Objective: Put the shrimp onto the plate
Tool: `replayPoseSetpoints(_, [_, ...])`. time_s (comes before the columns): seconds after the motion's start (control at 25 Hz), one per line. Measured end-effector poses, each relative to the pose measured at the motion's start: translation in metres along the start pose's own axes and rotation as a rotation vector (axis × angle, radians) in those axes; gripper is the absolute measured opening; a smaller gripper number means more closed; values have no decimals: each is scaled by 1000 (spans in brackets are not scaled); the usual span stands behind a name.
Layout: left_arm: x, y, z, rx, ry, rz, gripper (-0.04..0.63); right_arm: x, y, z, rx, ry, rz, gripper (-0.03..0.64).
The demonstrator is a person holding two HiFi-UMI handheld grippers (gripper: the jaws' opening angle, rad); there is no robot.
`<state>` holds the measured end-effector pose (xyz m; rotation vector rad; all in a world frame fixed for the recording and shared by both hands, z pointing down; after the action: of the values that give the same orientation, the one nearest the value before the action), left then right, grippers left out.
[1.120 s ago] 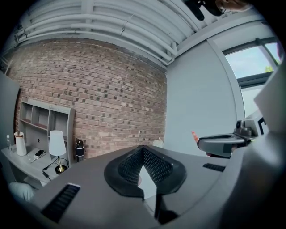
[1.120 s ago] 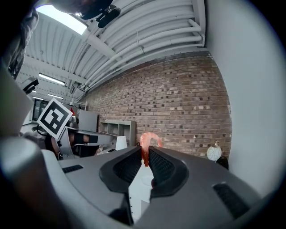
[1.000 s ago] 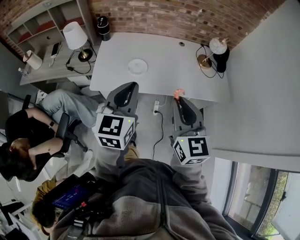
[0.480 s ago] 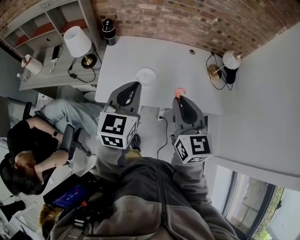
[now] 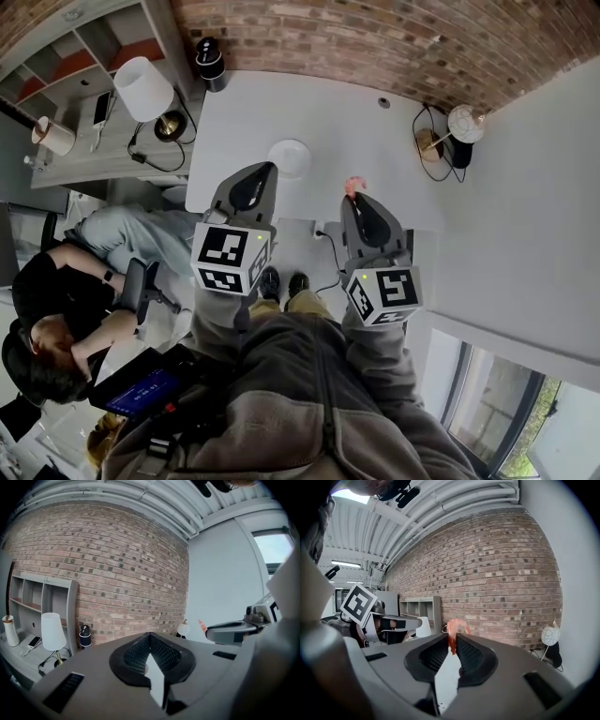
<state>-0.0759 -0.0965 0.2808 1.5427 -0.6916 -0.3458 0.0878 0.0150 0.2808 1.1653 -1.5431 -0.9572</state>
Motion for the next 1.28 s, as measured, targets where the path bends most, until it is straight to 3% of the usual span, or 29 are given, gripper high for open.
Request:
replayPoseSetpoints(0.52, [31, 42, 21, -72, -95, 146, 5, 66, 18, -31, 81, -79, 106, 49])
replayPoseSetpoints(0.76, [52, 83, 21, -107, -115, 256, 5, 95, 47, -50, 101, -90, 183, 49])
replayPoseSetpoints(1.28, [72, 149, 23, -161, -113, 402, 5, 151, 105, -61, 104, -144, 338, 49])
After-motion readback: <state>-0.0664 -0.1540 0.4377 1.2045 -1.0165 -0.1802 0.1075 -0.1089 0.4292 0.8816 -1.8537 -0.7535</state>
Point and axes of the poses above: the fingertips, and each gripper's own axes: x forward along the fingers, z to its left, y out of its underside, the point moved 7 cm from there along -x, backward along the fingers, and after that the axes turned 14 degrees about x, right-handed, at the moved point
